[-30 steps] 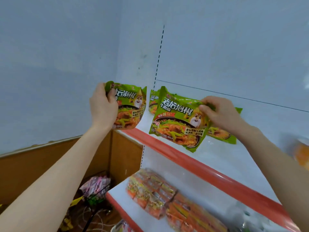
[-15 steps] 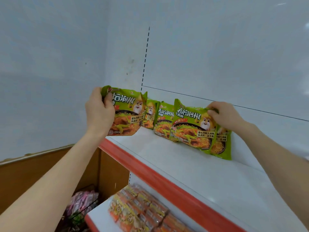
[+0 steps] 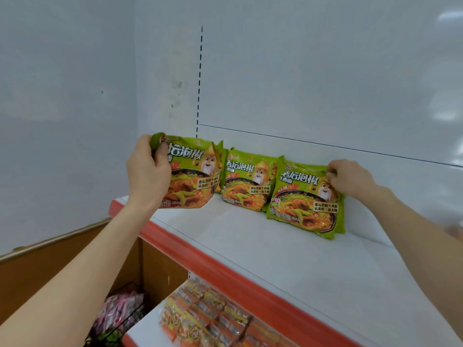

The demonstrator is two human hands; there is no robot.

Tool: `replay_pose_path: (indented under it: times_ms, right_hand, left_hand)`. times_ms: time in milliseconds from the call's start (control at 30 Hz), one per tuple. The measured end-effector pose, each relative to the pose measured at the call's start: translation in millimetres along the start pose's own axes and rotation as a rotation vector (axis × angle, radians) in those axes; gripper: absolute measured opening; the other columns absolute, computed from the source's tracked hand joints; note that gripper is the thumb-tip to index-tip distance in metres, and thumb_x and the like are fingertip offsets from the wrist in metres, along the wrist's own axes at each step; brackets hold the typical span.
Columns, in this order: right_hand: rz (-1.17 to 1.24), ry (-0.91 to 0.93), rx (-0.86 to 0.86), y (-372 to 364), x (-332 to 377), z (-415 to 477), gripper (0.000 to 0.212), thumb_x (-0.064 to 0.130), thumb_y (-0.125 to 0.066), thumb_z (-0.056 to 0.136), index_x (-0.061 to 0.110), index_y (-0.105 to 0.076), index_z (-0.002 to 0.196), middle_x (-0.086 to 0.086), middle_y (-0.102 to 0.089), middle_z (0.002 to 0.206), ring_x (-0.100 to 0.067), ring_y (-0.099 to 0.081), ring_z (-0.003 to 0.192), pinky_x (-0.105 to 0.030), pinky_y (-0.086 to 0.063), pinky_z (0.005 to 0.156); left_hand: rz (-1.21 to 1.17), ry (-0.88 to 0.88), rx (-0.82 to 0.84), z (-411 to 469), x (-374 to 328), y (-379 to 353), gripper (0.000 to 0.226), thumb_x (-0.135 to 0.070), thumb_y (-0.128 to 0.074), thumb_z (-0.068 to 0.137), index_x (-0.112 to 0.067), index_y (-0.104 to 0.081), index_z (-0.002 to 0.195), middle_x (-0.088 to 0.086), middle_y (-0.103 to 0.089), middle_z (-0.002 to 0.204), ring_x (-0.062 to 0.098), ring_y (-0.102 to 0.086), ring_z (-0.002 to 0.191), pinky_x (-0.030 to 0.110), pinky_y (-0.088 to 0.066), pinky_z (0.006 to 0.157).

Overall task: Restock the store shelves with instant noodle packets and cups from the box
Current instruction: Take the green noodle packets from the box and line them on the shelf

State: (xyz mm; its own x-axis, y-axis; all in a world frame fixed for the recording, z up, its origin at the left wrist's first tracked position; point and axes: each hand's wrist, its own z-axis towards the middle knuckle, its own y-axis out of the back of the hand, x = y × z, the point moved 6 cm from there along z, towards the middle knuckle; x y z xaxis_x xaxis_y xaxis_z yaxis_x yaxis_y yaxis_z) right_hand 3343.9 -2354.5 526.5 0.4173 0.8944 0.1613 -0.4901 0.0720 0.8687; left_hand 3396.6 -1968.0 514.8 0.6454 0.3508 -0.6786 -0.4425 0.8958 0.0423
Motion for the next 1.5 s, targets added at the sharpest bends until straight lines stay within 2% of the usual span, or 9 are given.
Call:
replay_pose_path:
  times_ms: [333,467,800,900,1000,1100,1200,1333,1500]
  right_hand:
    - [-0.106,0.043,0.079,4,8,-7,0.050,0.061,-0.057,0.078,0.014,-0.056,0.096,-0.005,-0.058,0.090,-0.024,-0.052,0.085,-0.030,-0.036,0.070]
    - [-0.102,0.044,0.006,6,10,-7,0.055,0.060,-0.062,0.074,0.008,-0.057,0.093,-0.006,-0.057,0.084,-0.024,-0.051,0.079,-0.029,-0.035,0.067]
    - [-0.282,0.080,-0.096,7,18,-6,0.061,0.064,-0.059,0.073,0.011,-0.057,0.103,-0.008,-0.061,0.105,-0.026,-0.055,0.096,-0.033,-0.039,0.071]
    - [-0.009,0.140,-0.178,21,35,-13,0.063,0.056,-0.059,0.079,0.010,-0.053,0.121,-0.009,-0.058,0.121,-0.026,-0.053,0.112,-0.037,-0.043,0.085]
    - [0.504,0.241,-0.135,29,71,-26,0.045,0.042,-0.057,0.086,0.010,-0.056,0.118,-0.005,-0.061,0.115,-0.015,-0.055,0.098,-0.025,-0.041,0.082]
    - [0.719,0.316,0.051,26,112,-42,0.044,0.044,-0.056,0.087,0.017,-0.053,0.121,0.002,-0.063,0.110,-0.010,-0.058,0.097,-0.023,-0.043,0.083]
    - [0.818,0.385,0.258,22,145,-56,0.050,0.043,-0.059,0.084,0.023,-0.045,0.128,0.006,-0.065,0.106,-0.009,-0.063,0.095,-0.025,-0.051,0.082]
    - [0.873,0.455,0.370,14,168,-65,0.037,0.025,-0.069,0.079,0.017,-0.054,0.112,0.007,-0.068,0.093,0.005,-0.063,0.067,-0.010,-0.047,0.053]
    - [0.890,0.380,0.302,11,164,-54,0.030,0.028,-0.072,0.076,0.017,-0.062,0.102,-0.004,-0.073,0.089,-0.017,-0.068,0.077,-0.031,-0.051,0.064]
  left_hand:
    - [-0.022,0.008,0.023,0,8,-6,0.019,-0.011,-0.041,0.097,0.002,-0.052,0.105,0.005,-0.049,0.089,0.019,-0.042,0.081,0.017,-0.025,0.059]
    - [-0.041,-0.003,0.033,-1,7,-11,0.019,-0.012,-0.041,0.097,0.002,-0.052,0.105,0.005,-0.049,0.089,0.019,-0.043,0.081,0.018,-0.027,0.056]
    - [-0.113,0.000,0.102,-7,7,-22,0.015,-0.012,-0.043,0.096,-0.003,-0.053,0.103,-0.013,-0.045,0.075,0.017,-0.045,0.081,0.001,-0.035,0.057]
    - [-0.162,0.030,0.127,-4,12,-23,0.011,-0.013,-0.044,0.096,-0.009,-0.053,0.099,0.000,-0.056,0.084,0.021,-0.051,0.085,0.013,-0.041,0.066]
    - [-0.262,0.109,0.145,-4,17,-23,0.009,-0.015,-0.045,0.096,-0.014,-0.054,0.094,0.005,-0.062,0.091,0.022,-0.059,0.087,0.035,-0.049,0.075]
    - [-0.396,0.196,0.185,-9,18,-24,0.016,-0.016,-0.045,0.096,-0.022,-0.055,0.085,-0.005,-0.063,0.084,0.011,-0.062,0.080,0.025,-0.051,0.068]
    - [-0.501,0.260,0.244,-14,17,-25,0.019,-0.017,-0.046,0.096,-0.027,-0.055,0.083,-0.006,-0.065,0.084,0.009,-0.064,0.078,0.025,-0.053,0.068]
    - [-0.520,0.283,0.273,-16,18,-24,0.016,-0.018,-0.046,0.096,-0.025,-0.057,0.086,-0.004,-0.067,0.087,0.013,-0.066,0.082,0.029,-0.054,0.071]
    - [-0.321,0.227,0.266,-12,33,-26,0.018,-0.026,-0.049,0.095,-0.013,-0.058,0.104,0.001,-0.065,0.098,0.017,-0.063,0.093,0.033,-0.051,0.080]
